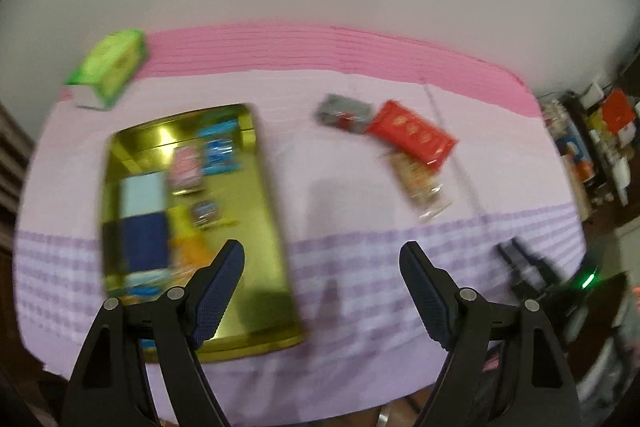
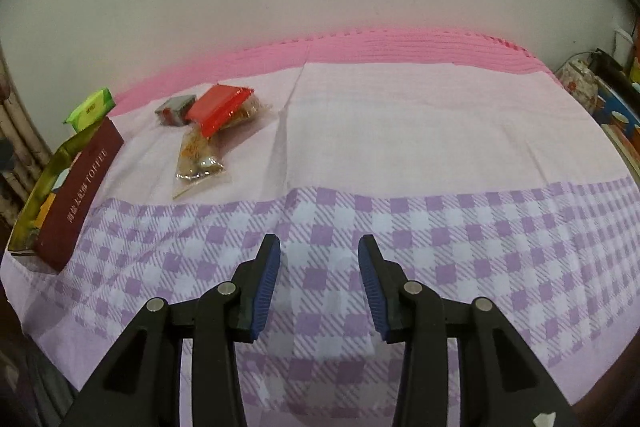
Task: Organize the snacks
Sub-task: 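Move the left gripper to the grey-green packet and grasp it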
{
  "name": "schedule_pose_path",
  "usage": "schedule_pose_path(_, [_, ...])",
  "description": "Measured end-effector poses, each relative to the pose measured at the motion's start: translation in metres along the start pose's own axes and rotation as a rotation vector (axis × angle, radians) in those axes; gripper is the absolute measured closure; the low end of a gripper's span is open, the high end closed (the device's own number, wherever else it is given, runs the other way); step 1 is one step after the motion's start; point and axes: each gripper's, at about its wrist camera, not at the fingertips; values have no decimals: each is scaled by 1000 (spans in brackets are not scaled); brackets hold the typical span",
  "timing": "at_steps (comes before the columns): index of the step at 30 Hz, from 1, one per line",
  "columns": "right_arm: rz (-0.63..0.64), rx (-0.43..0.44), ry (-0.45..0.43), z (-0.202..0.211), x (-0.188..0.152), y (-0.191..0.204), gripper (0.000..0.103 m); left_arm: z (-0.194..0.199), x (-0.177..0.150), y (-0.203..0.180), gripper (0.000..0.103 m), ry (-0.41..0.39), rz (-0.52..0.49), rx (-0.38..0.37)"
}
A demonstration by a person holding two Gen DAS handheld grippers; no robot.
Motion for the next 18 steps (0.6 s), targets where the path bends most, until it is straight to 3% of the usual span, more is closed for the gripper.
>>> schedule_pose_path(6, [-48, 71, -5, -4, -6, -5, 63, -61, 64, -32, 23, 124, 250, -98])
schedule_pose_path(12, [-150, 156, -21, -6, -14, -27, 62, -135, 108, -34, 25, 194, 491, -68])
schedule_pose_path(18, [-178, 214, -40, -6, -16, -33, 58, -179, 120, -20, 26, 224, 647, -45])
Point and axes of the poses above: each gripper's, at about its wrist camera, not at the fingertips, and z roughly against the way its jaws point, y to its left, x to its top, and after that the axes turned 13 degrees about z, right-handed
